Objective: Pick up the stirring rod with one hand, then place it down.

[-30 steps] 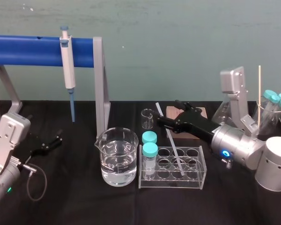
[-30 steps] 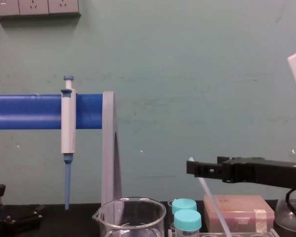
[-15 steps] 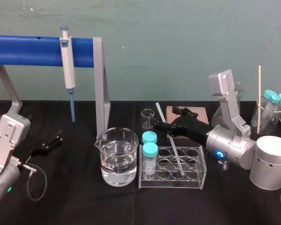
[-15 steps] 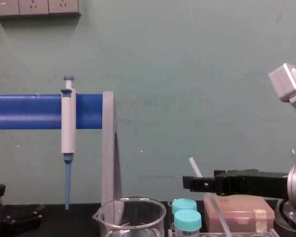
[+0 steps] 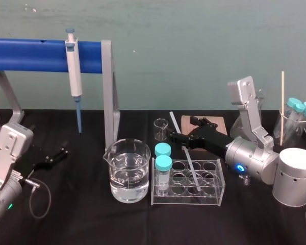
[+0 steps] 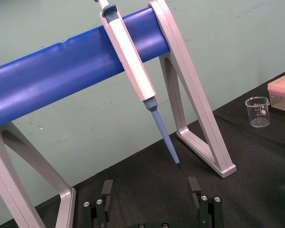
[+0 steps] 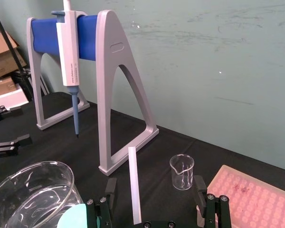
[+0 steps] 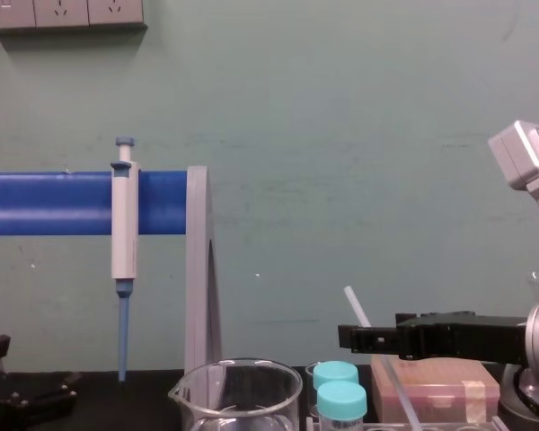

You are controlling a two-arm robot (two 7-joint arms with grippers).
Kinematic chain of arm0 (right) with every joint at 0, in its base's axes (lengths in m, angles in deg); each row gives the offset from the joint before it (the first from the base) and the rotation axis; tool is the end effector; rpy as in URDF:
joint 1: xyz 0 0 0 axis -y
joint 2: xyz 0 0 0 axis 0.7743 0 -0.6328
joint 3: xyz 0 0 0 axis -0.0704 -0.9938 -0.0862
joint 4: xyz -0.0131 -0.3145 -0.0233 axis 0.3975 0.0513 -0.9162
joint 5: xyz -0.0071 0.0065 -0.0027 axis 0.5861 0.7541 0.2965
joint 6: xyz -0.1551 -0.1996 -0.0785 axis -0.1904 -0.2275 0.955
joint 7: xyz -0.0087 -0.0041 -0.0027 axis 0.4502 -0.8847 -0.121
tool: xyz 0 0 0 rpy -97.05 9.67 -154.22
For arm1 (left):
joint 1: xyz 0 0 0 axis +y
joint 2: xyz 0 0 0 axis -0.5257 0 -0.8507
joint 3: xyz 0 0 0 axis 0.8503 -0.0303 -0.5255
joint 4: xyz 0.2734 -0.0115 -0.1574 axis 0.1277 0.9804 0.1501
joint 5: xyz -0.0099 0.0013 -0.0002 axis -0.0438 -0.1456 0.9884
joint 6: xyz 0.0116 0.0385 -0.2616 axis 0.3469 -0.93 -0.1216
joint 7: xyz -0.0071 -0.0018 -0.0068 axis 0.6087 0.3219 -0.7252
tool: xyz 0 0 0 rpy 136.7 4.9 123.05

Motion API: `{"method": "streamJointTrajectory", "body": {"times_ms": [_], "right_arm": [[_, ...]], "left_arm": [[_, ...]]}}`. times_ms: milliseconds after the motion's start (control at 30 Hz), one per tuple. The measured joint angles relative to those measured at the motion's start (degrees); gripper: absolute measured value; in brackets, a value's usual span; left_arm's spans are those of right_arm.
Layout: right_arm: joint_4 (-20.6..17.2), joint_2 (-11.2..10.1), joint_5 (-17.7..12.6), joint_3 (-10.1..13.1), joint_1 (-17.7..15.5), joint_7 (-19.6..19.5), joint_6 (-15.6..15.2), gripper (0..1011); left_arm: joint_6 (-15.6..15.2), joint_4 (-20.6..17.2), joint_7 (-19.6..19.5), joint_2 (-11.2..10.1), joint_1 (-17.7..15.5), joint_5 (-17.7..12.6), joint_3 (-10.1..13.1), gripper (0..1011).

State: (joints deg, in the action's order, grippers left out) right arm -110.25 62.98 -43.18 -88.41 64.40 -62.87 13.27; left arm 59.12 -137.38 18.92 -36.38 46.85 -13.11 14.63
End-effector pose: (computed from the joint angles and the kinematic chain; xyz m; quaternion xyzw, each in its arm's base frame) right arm 0.3974 -0.0285 -0.2716 -0.0761 0.0708 -0.4317 0.8960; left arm 0.3205 0.1088 -0.3144 0.1414 -0.1325 0.5799 0.7913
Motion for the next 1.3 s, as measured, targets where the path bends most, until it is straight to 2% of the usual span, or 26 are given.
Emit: {"method": "streamJointTrajectory", "body": {"times_ms": [100, 333, 367, 533, 633, 733, 1000, 1033, 1100, 1167, 1300], "right_arm": [[0.00, -0.01, -0.03, 0.01, -0.01, 0.00, 0.00, 1004], [-0.02, -0.04, -0.14, 0.02, -0.04, 0.03, 0.01, 865], [-0.02, -0.04, -0.18, 0.02, -0.05, 0.03, 0.02, 807], [-0.04, -0.05, -0.25, 0.02, -0.06, 0.04, 0.03, 683], [-0.06, -0.05, -0.28, 0.02, -0.07, 0.04, 0.04, 557], [-0.07, -0.06, -0.30, 0.02, -0.07, 0.04, 0.05, 483], [-0.10, -0.05, -0.35, 0.02, -0.06, 0.05, 0.08, 208], [-0.09, -0.06, -0.35, 0.02, -0.06, 0.05, 0.07, 208], [-0.09, -0.05, -0.35, 0.02, -0.06, 0.06, 0.07, 114], [-0.10, -0.05, -0.35, 0.02, -0.06, 0.06, 0.07, 78], [-0.10, -0.05, -0.35, 0.02, -0.06, 0.06, 0.08, 72]], "left_arm": [[0.00, 0.00, 0.00, 0.00, 0.00, 0.00, 0.00, 1000], [0.00, 0.00, 0.00, 0.00, 0.00, 0.00, 0.00, 1000], [0.00, 0.00, 0.00, 0.00, 0.00, 0.00, 0.00, 1000], [0.00, 0.00, 0.00, 0.00, 0.00, 0.00, 0.00, 1000], [0.00, 0.00, 0.00, 0.00, 0.00, 0.00, 0.00, 1000], [0.00, 0.00, 0.00, 0.00, 0.00, 0.00, 0.00, 1000], [0.00, 0.00, 0.00, 0.00, 0.00, 0.00, 0.00, 1000], [0.00, 0.00, 0.01, 0.00, 0.00, 0.00, 0.00, 1000], [0.00, 0.00, 0.00, 0.00, 0.00, 0.00, 0.00, 1000], [0.00, 0.00, 0.00, 0.00, 0.00, 0.00, 0.00, 1000], [0.00, 0.00, 0.00, 0.00, 0.00, 0.00, 0.00, 1000]]}}
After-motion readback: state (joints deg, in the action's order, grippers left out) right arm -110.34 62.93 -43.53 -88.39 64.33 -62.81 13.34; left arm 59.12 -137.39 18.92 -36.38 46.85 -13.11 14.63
